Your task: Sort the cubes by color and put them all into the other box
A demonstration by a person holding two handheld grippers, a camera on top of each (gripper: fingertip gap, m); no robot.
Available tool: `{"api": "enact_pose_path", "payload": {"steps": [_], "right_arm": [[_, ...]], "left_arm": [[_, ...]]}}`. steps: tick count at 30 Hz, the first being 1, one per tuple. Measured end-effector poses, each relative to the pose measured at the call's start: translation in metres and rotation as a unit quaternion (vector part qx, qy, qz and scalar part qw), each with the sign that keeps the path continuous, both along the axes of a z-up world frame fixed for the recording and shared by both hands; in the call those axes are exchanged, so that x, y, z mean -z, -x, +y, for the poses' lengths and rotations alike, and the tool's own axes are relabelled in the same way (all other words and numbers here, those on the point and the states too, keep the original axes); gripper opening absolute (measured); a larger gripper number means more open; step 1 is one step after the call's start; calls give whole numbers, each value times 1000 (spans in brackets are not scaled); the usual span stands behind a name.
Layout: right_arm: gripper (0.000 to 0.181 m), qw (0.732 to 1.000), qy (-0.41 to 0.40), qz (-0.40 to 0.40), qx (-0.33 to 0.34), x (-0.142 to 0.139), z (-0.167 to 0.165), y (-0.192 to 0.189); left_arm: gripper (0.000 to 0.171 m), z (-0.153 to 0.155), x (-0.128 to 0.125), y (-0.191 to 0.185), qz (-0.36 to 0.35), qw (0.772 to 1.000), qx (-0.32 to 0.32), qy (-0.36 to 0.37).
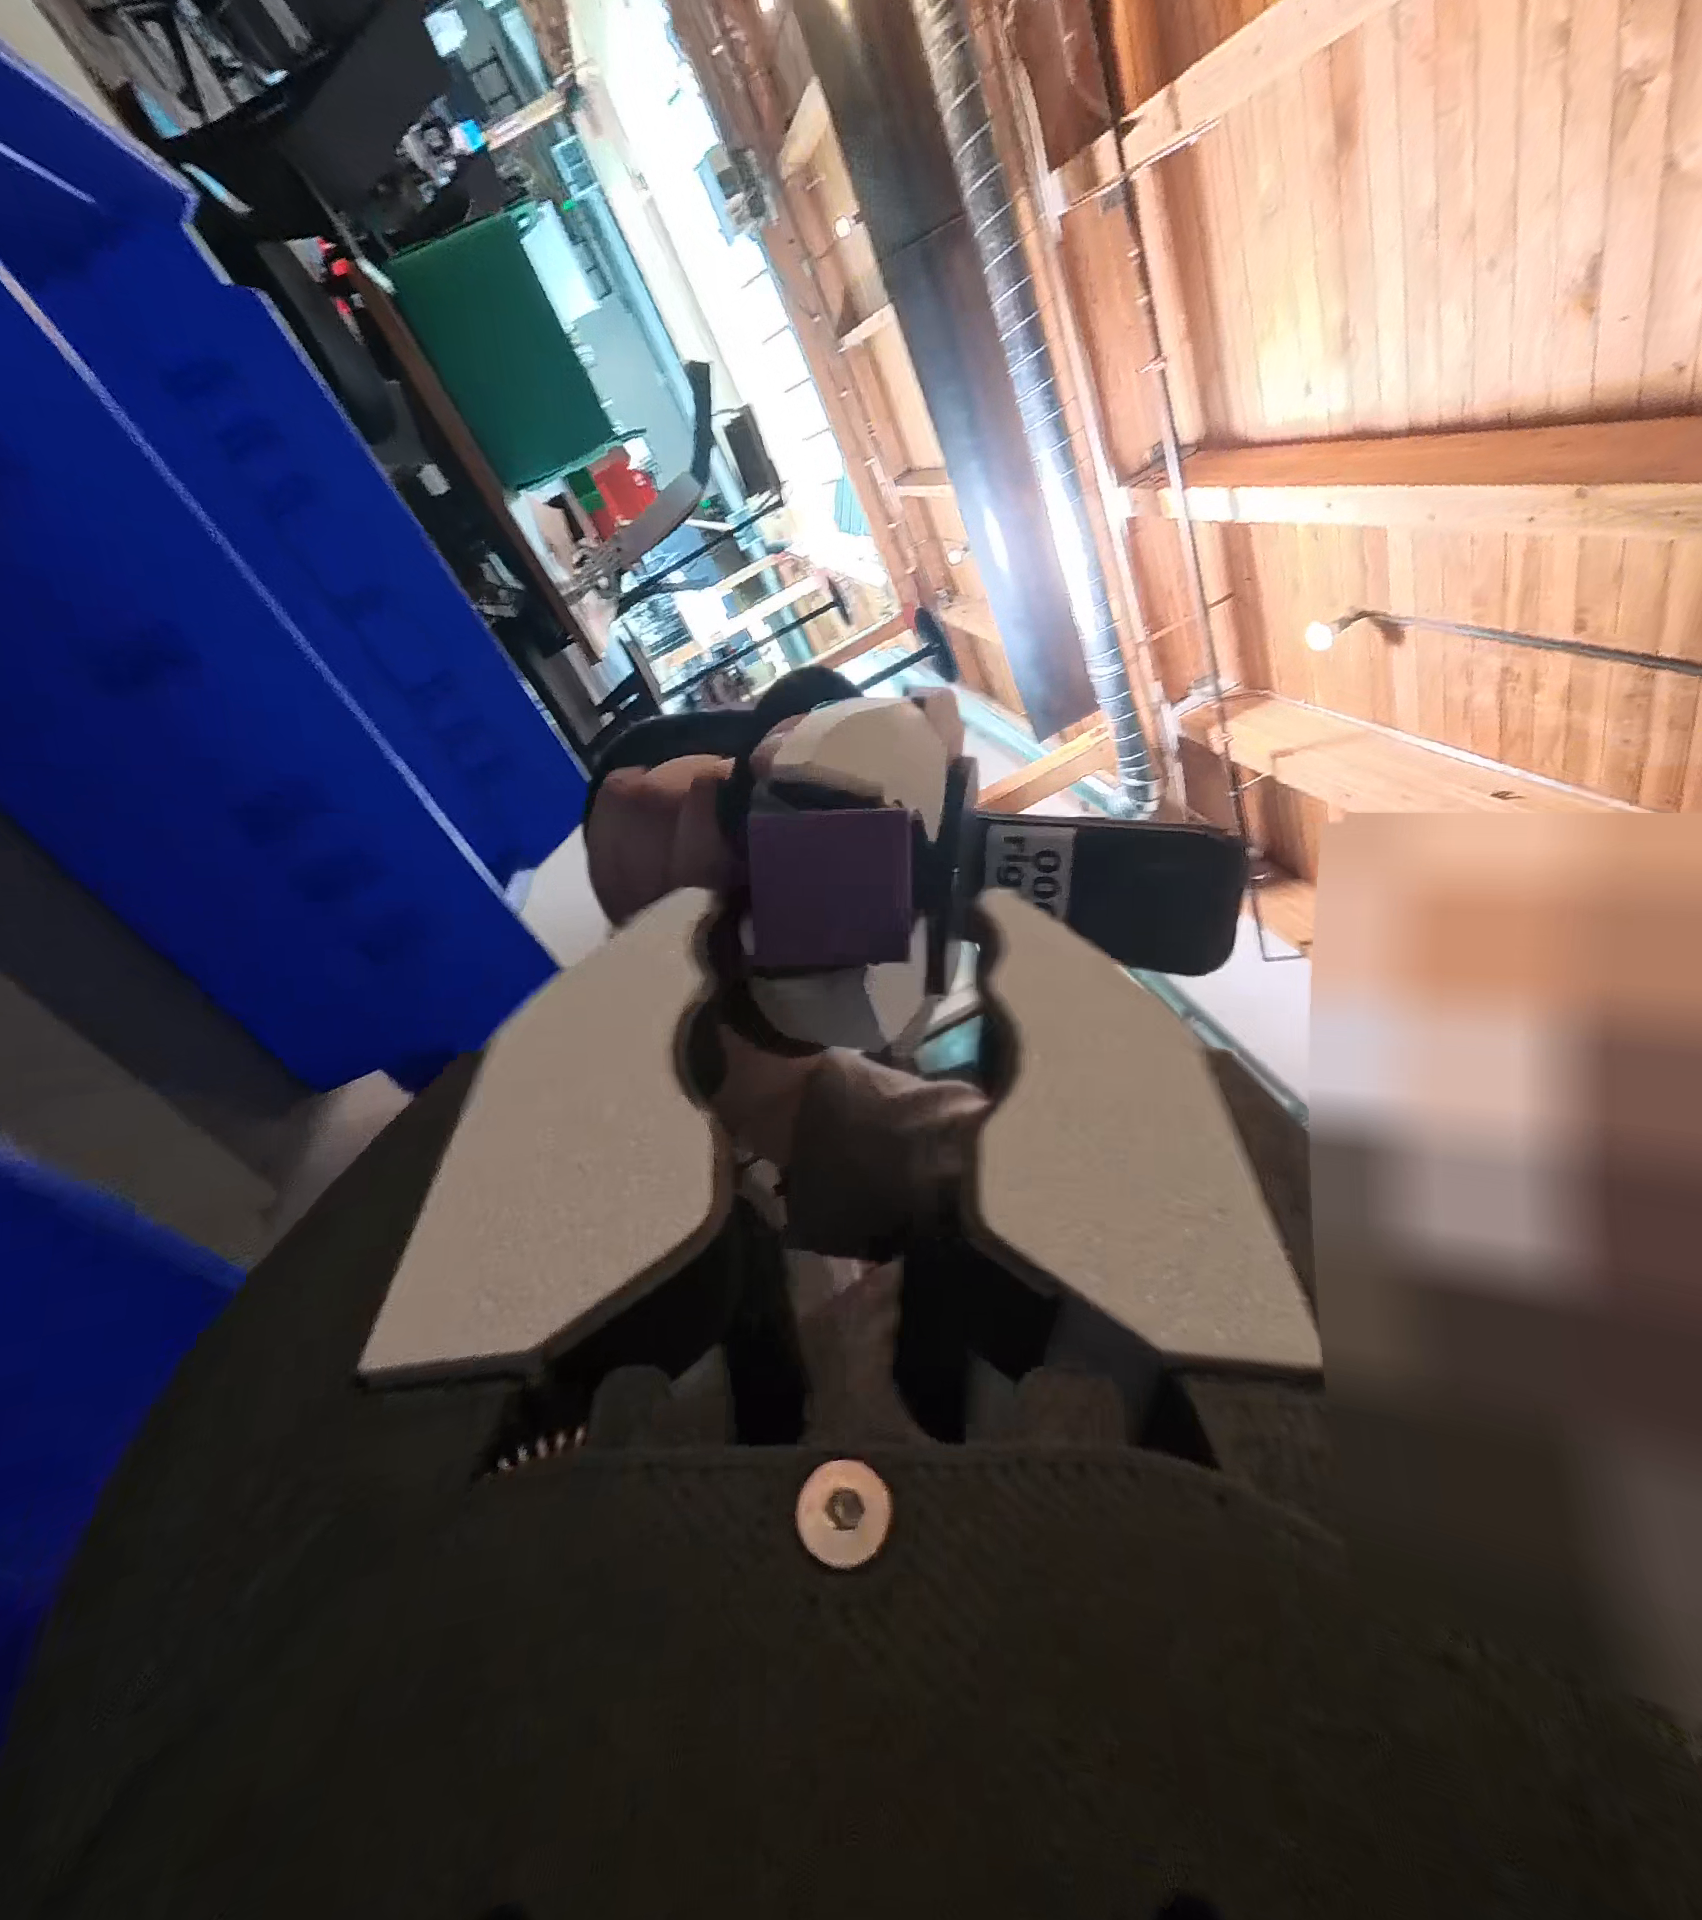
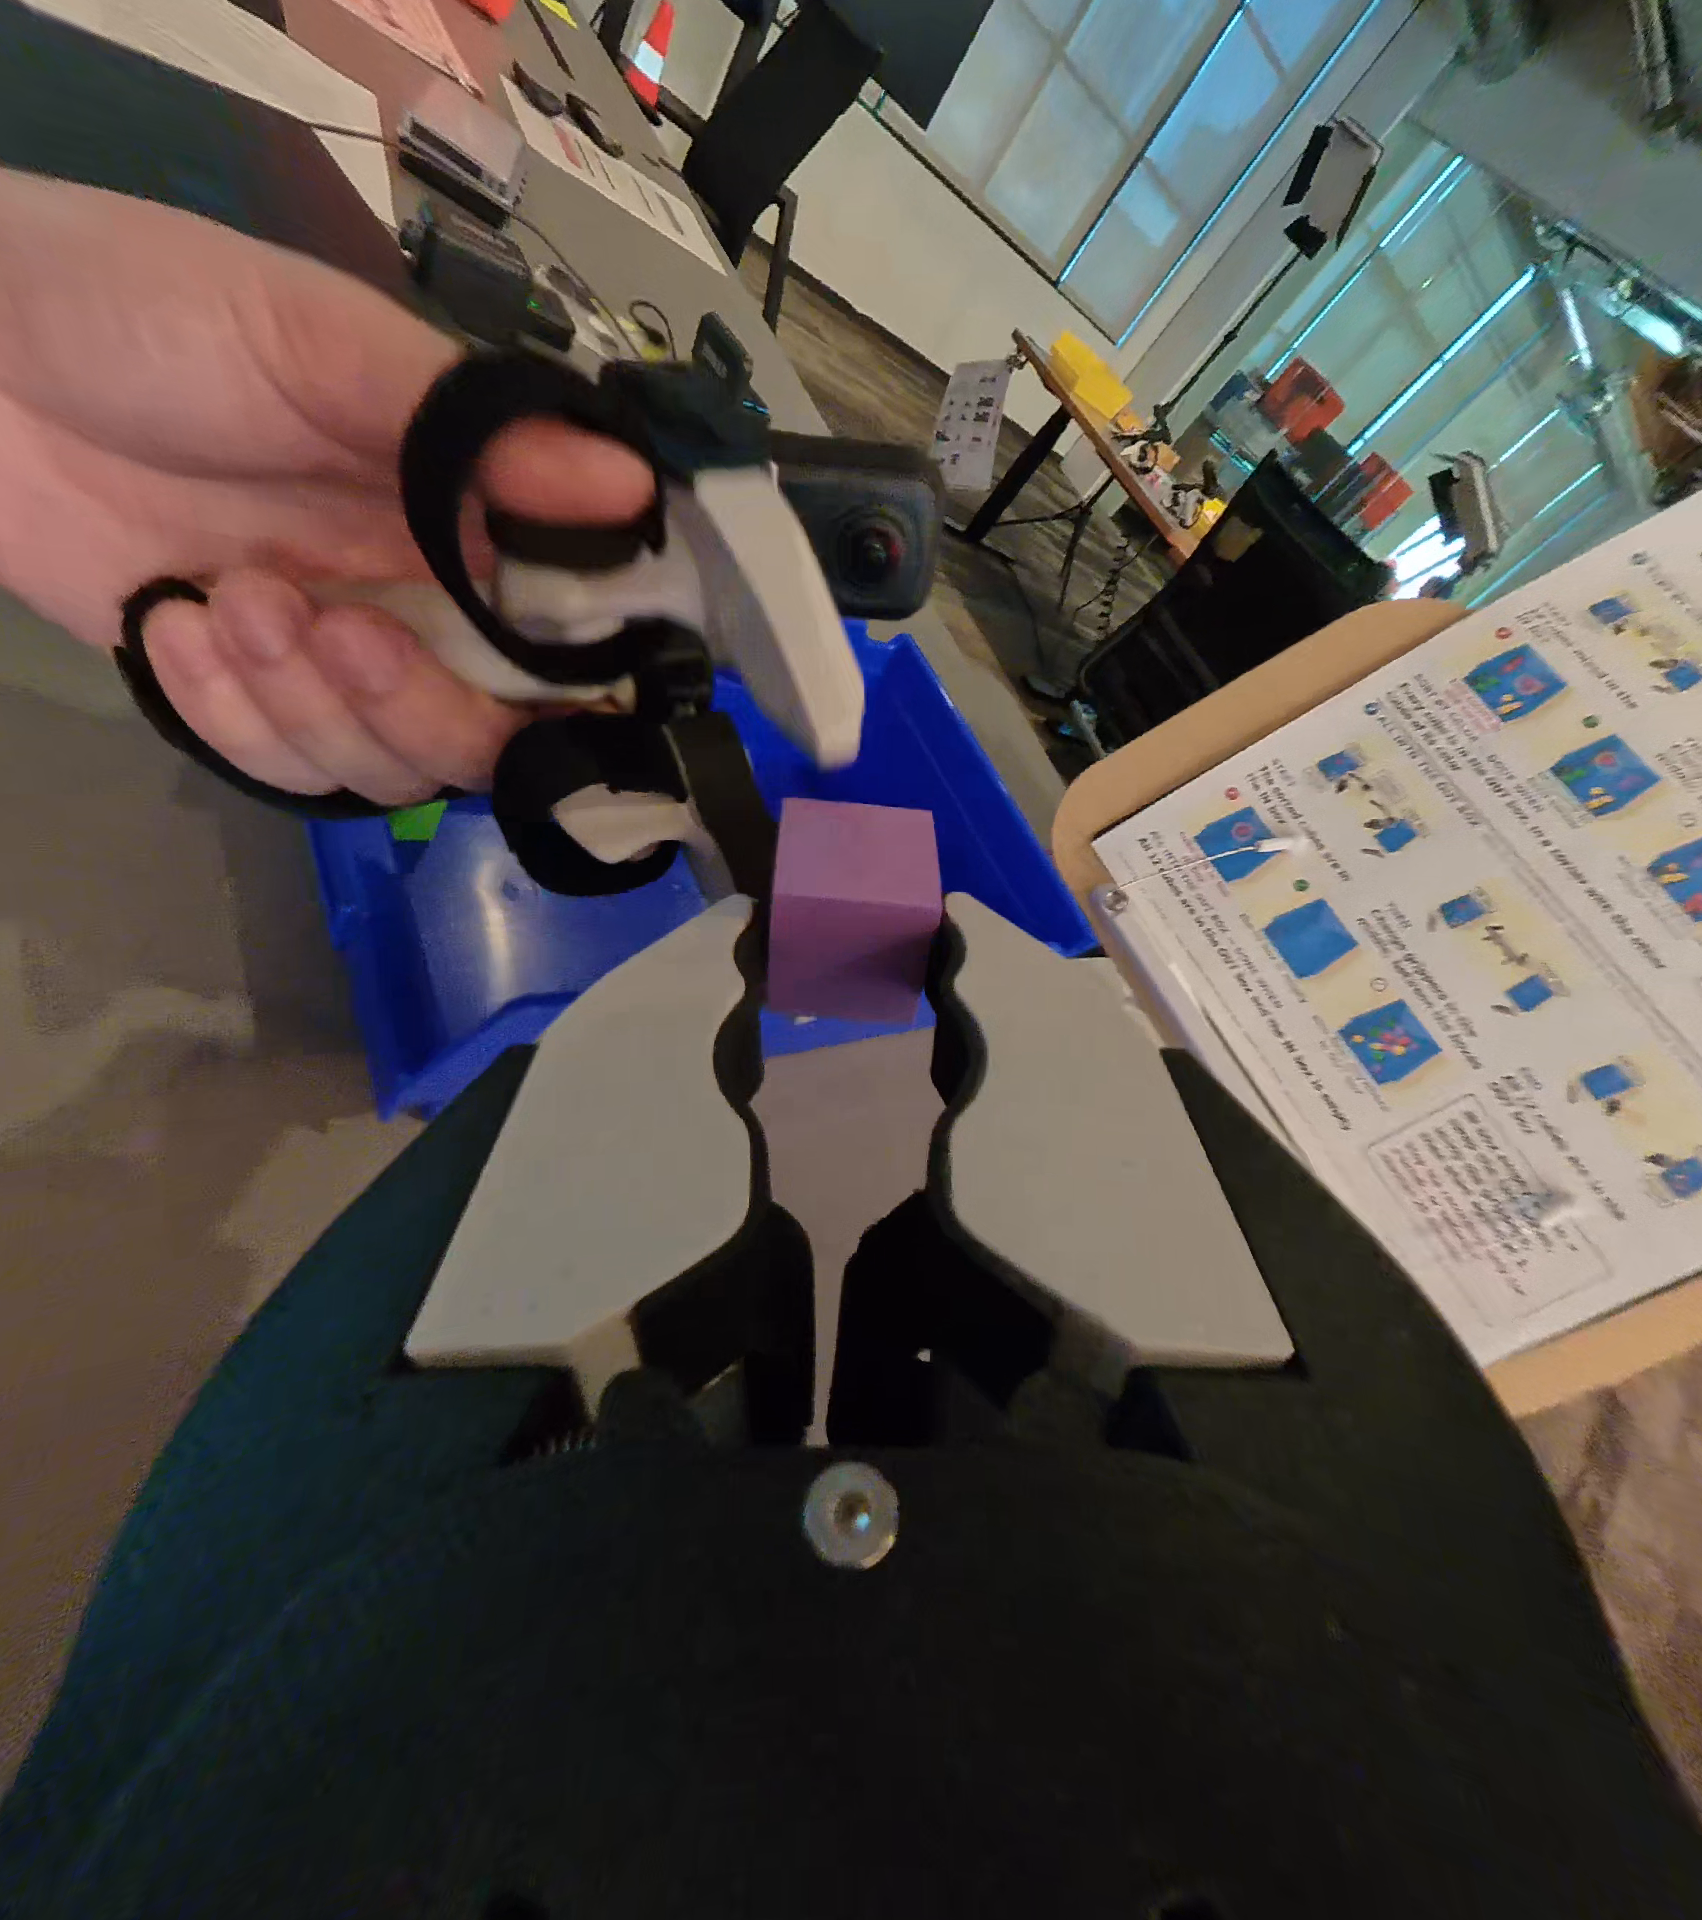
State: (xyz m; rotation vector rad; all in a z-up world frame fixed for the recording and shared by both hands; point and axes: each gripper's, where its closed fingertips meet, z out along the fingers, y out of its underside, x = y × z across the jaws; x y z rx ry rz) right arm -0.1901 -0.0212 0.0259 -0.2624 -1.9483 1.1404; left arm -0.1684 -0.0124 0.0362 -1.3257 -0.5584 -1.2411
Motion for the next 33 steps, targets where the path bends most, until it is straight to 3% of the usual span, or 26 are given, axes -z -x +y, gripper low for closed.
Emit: {"api": "enact_pose_path", "payload": {"steps": [1,4,7,11,14,17,19,23,27,33], "right_arm": [[29,1000,-8,3,6,-3,8,-1],[29,999,-39,-26,28,-11,47,-7],[29,984,-105,-135,58,3,105,-16],[29,914,-223,-320,113,57,189,-36],[29,841,-303,-417,163,98,245,-50],[29,782,-364,-466,198,126,280,-56],[29,754,-382,-493,205,139,288,-59],[30,725,-403,-515,216,155,295,-53],[30,705,-410,-539,210,172,297,-54],[31,687,-415,-559,208,187,299,-57]], "left_arm": [[60,-1,-5,0,-1,1000,-5,-9],[59,-13,-16,3,42,998,-45,-3],[53,-32,-26,10,96,991,-91,23],[47,-51,-33,5,156,980,-109,57],[46,-63,-38,-2,169,978,-110,51],[42,-75,-38,0,166,977,-125,39],[41,-82,-37,6,156,978,-137,34],[41,-94,-32,22,165,970,-170,61],[42,-101,-15,35,218,942,-208,149],[52,-105,6,43,285,896,-200,274]]}}
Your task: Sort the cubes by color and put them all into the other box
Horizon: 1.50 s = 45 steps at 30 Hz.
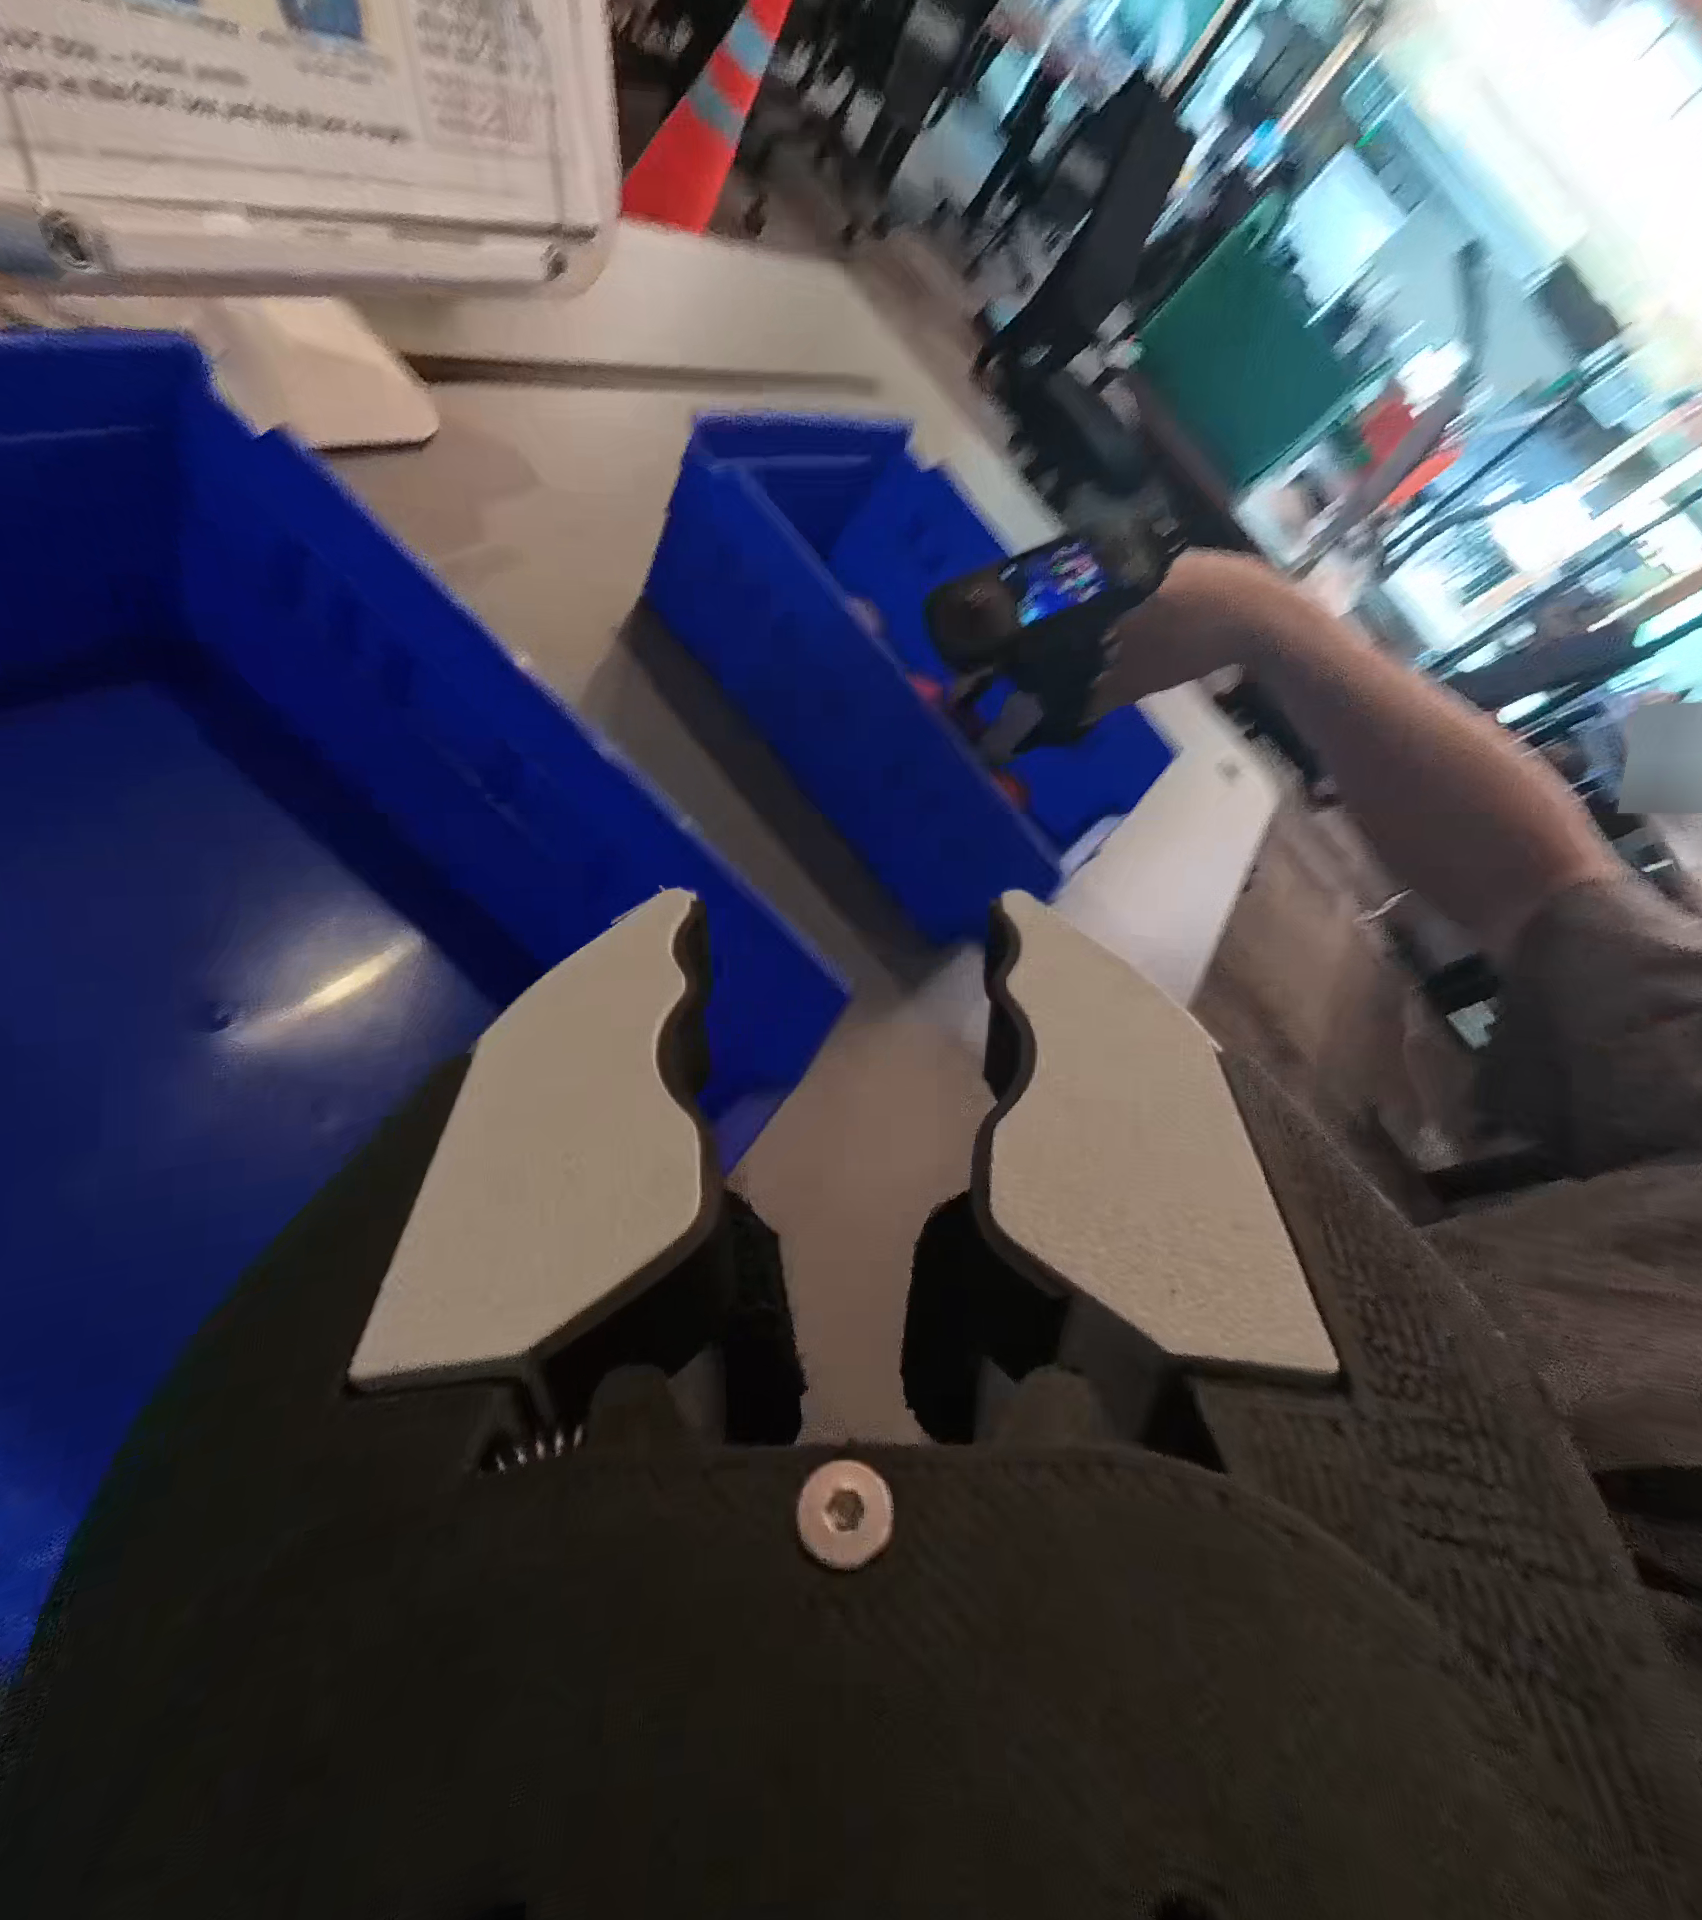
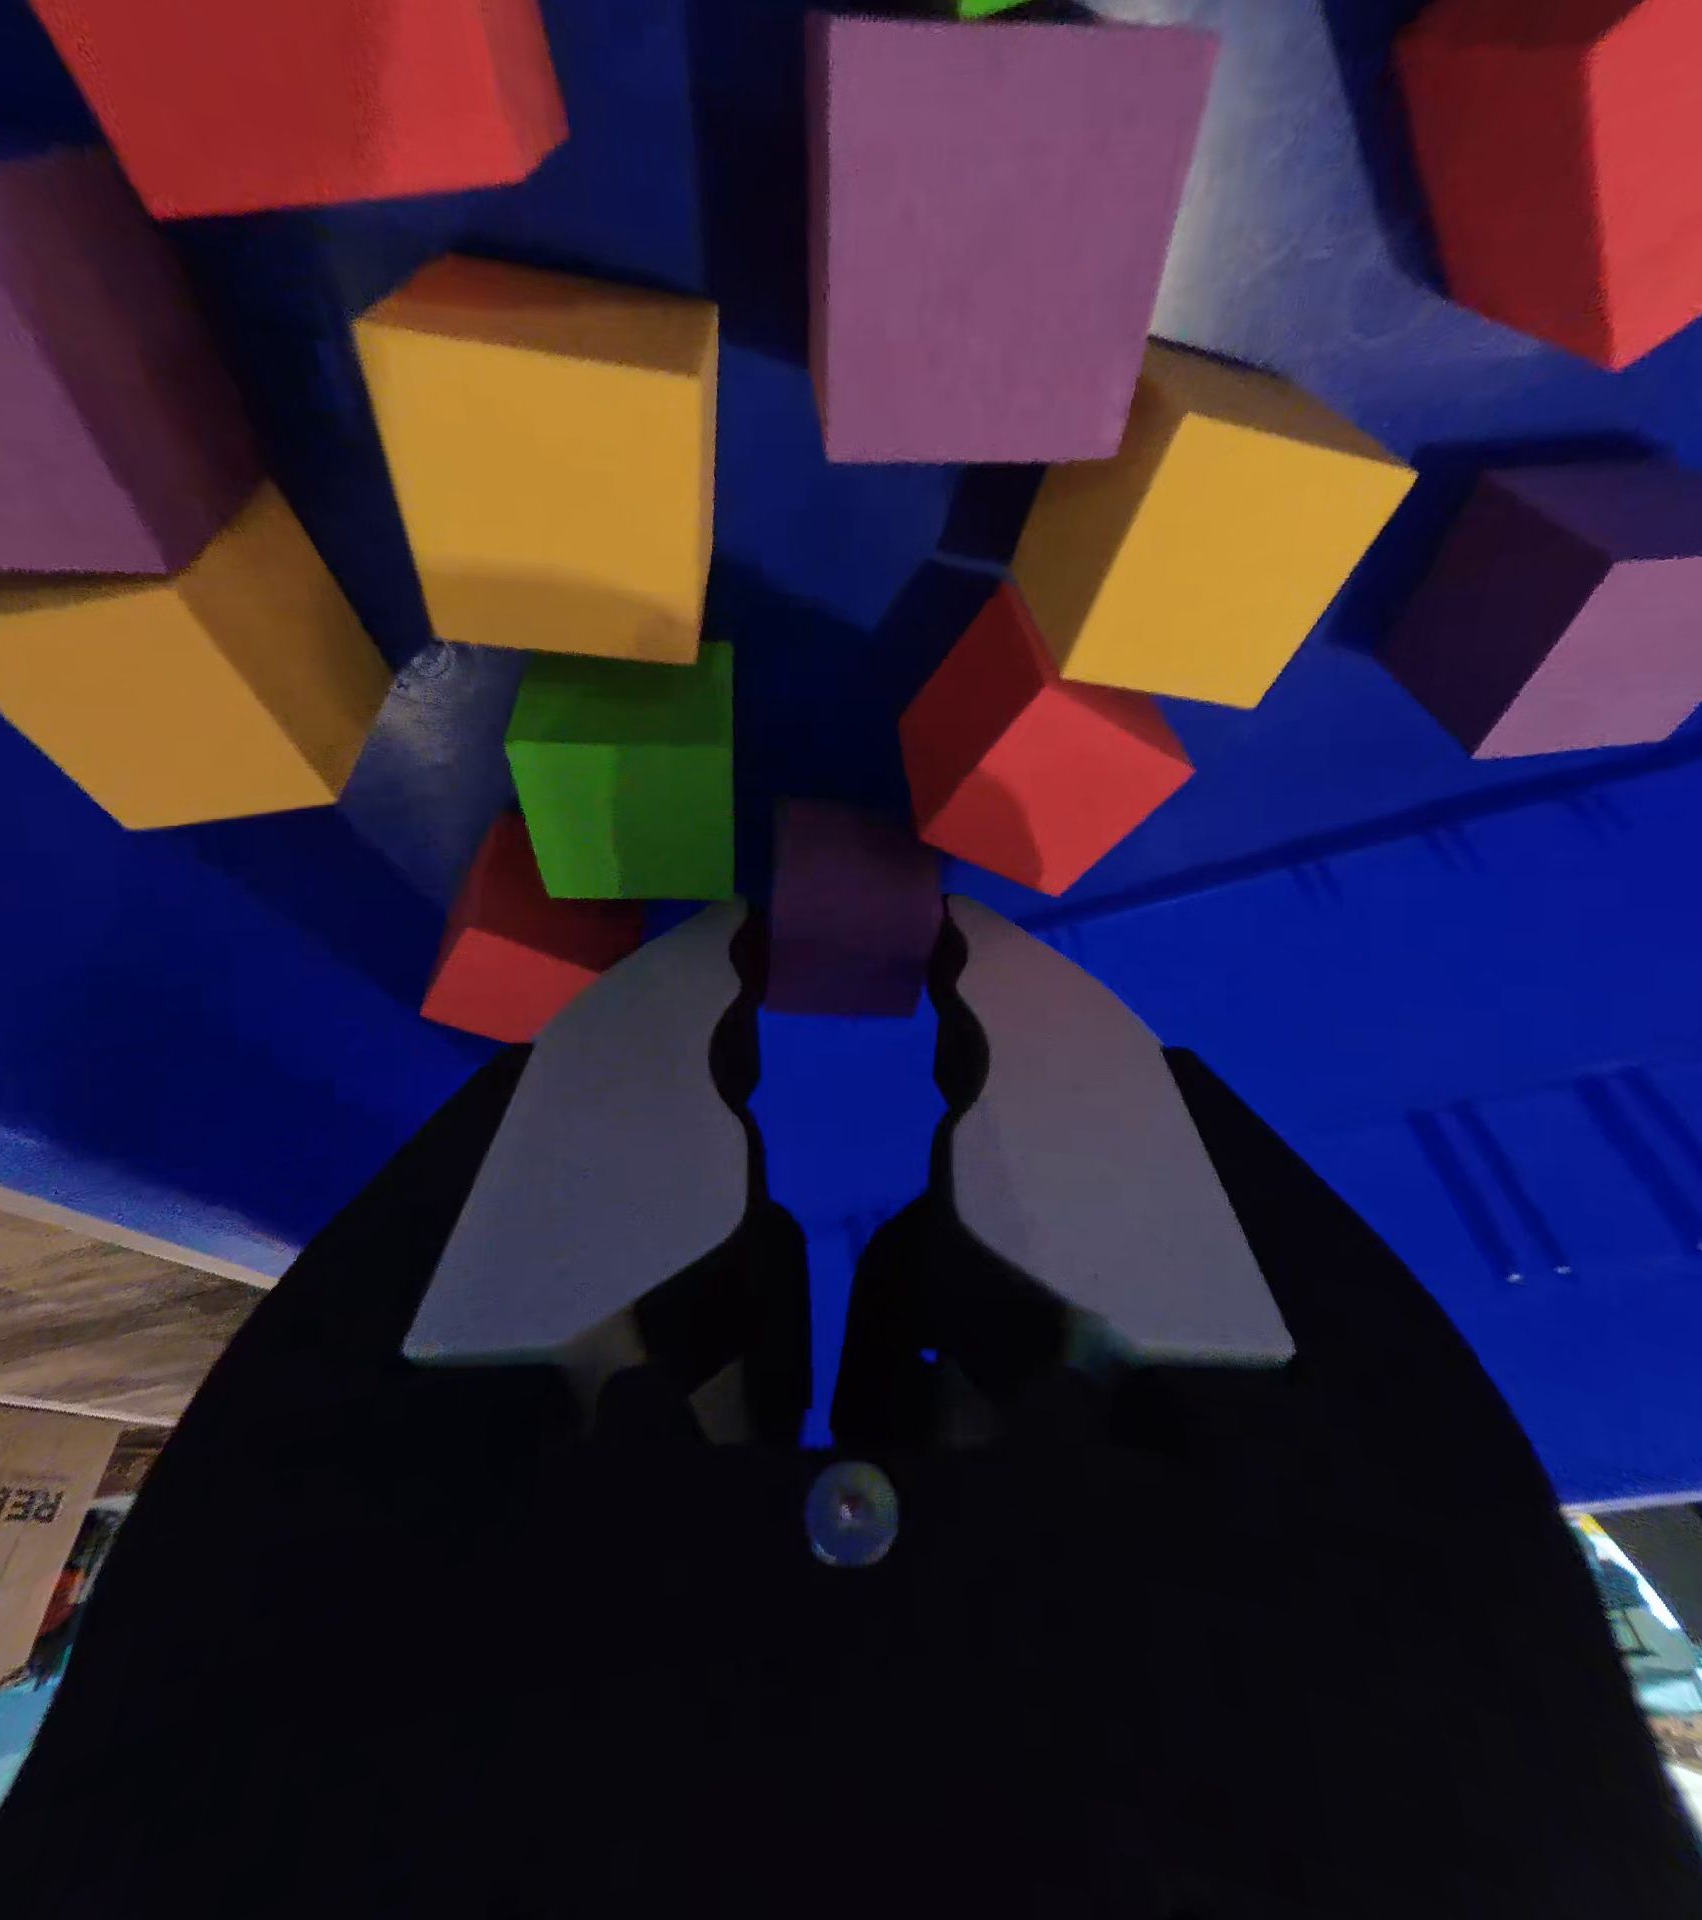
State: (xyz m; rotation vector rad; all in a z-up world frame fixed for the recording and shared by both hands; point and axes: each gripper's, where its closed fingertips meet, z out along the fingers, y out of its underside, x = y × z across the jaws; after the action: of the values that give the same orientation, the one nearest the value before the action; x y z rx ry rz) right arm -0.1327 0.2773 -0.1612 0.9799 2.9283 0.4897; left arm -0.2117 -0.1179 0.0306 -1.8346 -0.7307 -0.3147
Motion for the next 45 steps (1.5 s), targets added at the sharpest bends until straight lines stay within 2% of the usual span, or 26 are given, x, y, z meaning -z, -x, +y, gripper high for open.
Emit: {"api": "enact_pose_path", "payload": {"steps": [3,6,8,12,14,15,19,26,34,45], "right_arm": [[46,1000,15,4,19,-4,-4,1],[49,999,21,35,21,-15,-3,5],[49,997,21,70,12,-26,-3,11],[46,989,32,142,-15,-46,-13,21],[44,985,41,164,-30,-51,-21,22],[43,983,47,173,-39,-52,-25,22],[42,977,59,195,-63,-51,-36,24],[40,969,82,219,-78,-50,-41,27],[37,963,92,238,-88,-53,-37,25],[32,958,97,250,-102,-58,-42,23]], "left_arm": [[53,-14,31,14,21,988,-17,150],[53,-29,70,20,6,956,-7,293],[53,-40,99,23,-12,926,4,378],[52,-49,143,10,-87,878,62,466],[51,-63,154,6,-122,844,58,519],[51,-64,155,4,-137,838,56,525],[38,-58,151,6,-159,840,15,519],[53,-67,155,5,-186,820,-24,541],[50,-61,164,-5,-221,819,-22,529],[48,-63,162,-1,-207,811,-42,546]]}}
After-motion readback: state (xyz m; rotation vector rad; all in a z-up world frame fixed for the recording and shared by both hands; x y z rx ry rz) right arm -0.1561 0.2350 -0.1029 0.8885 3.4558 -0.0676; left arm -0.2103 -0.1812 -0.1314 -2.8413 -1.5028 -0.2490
